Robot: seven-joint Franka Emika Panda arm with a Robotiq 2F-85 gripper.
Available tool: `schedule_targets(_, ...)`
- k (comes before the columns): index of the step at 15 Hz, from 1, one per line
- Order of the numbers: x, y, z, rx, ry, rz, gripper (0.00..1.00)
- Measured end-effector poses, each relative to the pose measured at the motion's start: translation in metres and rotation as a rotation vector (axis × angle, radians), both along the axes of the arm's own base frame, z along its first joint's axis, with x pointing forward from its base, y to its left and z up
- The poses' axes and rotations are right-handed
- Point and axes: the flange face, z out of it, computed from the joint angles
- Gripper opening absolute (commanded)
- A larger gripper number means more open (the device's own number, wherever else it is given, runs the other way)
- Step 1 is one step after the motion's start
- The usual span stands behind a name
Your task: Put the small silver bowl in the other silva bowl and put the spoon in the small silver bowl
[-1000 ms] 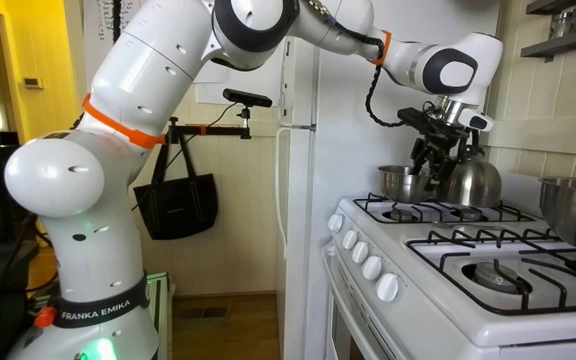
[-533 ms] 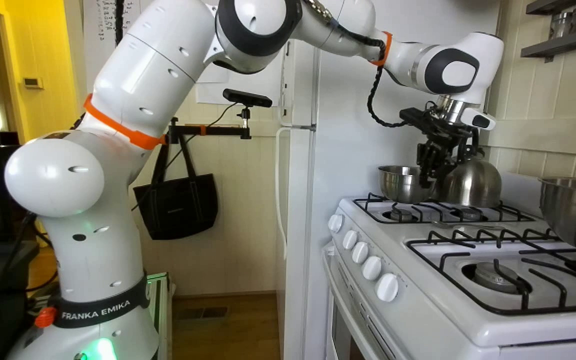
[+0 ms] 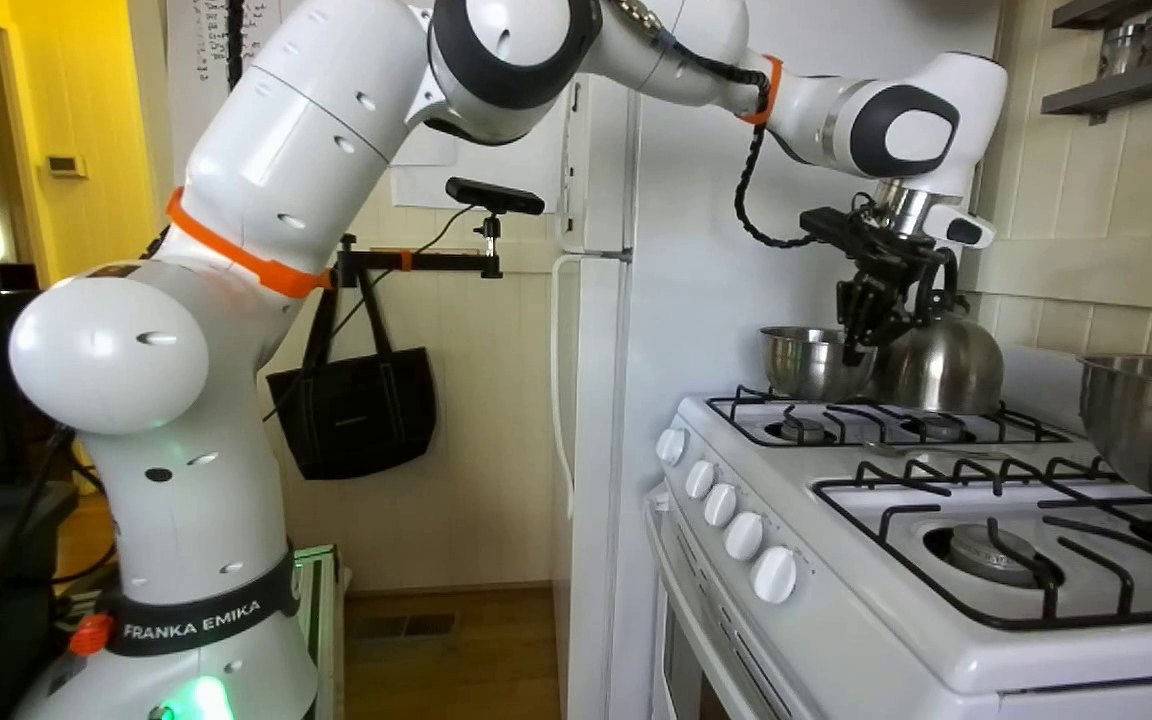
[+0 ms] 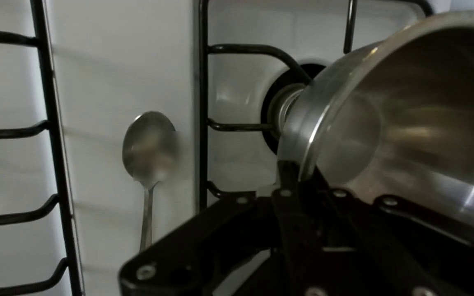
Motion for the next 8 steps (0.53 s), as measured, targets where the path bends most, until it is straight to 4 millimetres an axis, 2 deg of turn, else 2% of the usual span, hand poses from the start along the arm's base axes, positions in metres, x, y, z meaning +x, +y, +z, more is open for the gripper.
schedule_targets(2, -0.007, -0.007, 0.028, -0.008, -0.039, -0.013, 0.02)
schedule_targets(4, -0.023, -0.027, 0.07, -0.02, -0.111, -0.072, 0.02)
schedule_targets(6, -0.048, -0.061, 0.11, -0.024, -0.161, -0.172, 0.02)
schedule_targets(8, -0.078, -0.103, 0.136, -0.021, -0.182, -0.273, 0.02)
